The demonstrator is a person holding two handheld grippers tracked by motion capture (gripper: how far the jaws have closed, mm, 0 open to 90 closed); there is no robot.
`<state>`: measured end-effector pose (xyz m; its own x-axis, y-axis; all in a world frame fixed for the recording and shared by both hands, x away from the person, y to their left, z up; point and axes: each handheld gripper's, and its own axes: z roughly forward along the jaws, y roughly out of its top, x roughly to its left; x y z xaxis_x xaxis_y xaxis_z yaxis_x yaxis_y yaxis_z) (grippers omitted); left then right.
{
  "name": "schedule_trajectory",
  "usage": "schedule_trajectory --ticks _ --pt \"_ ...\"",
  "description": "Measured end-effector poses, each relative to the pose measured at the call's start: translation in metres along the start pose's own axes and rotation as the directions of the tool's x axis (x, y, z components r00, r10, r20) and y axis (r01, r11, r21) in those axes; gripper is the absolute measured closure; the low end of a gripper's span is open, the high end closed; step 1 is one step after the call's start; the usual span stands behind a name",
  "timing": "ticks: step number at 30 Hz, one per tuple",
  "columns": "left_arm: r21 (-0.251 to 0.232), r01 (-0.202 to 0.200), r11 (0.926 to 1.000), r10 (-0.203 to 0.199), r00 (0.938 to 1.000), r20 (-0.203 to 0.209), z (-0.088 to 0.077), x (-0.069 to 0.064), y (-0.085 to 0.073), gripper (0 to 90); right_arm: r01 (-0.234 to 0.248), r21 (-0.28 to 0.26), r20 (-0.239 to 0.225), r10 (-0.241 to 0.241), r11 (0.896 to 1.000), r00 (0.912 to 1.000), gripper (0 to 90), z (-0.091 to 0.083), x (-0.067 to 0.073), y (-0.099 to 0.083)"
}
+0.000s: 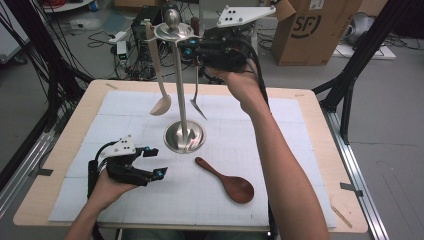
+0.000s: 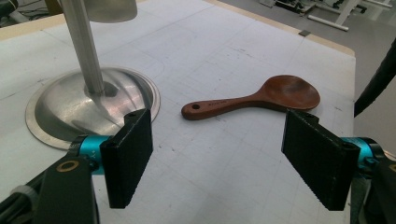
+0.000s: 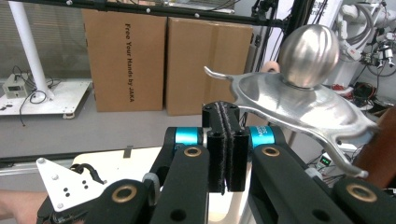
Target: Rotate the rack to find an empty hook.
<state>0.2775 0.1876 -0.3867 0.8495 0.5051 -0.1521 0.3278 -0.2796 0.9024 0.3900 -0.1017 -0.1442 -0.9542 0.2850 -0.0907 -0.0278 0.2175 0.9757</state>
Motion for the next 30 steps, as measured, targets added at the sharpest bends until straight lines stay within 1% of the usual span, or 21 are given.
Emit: schedule_trajectory --ticks 1,5,13,22,23,26,30 --pt "0.0 0.0 1.0 0.0 1.0 0.0 0.0 0.0 0.0 25.6 0.007 0.0 0.002 -0.007 1.0 1.0 89.8 0.001 0.0 0.0" --pt "0.0 -0.002 1.0 0.002 1.0 0.001 0.0 0.0 0.0 25.6 0.001 0.002 0.002 -0.001 1.0 1.0 89.8 0.005 0.002 0.001" --pt "-0.002 0.001 1.0 -0.001 1.0 0.001 0.0 0.0 0.0 25.6 0.01 0.0 0.001 -0.01 1.0 0.9999 89.8 0.011 0.004 0.002" --pt "-0.004 0.002 1.0 -0.002 1.0 0.004 0.0 0.0 0.0 25.6 0.005 0.003 -0.01 -0.005 1.0 0.9999 89.7 0.009 0.006 0.001" --pt "-0.003 0.003 1.0 -0.003 1.0 0.003 0.0 0.0 0.0 25.6 0.007 0.002 -0.016 -0.007 1.0 0.9999 88.6 0.008 0.006 0.0" --pt "0.0 0.0 1.0 0.0 1.0 0.003 0.0 0.001 0.0 25.5 -0.012 0.002 -0.024 0.012 1.0 0.9996 84.4 0.005 0.006 -0.004" --pt "-0.001 0.004 1.0 -0.004 1.0 0.006 0.001 0.001 0.0 25.5 -0.04 0.011 -0.029 0.041 0.999 0.9987 79.0 0.0 0.005 -0.016"
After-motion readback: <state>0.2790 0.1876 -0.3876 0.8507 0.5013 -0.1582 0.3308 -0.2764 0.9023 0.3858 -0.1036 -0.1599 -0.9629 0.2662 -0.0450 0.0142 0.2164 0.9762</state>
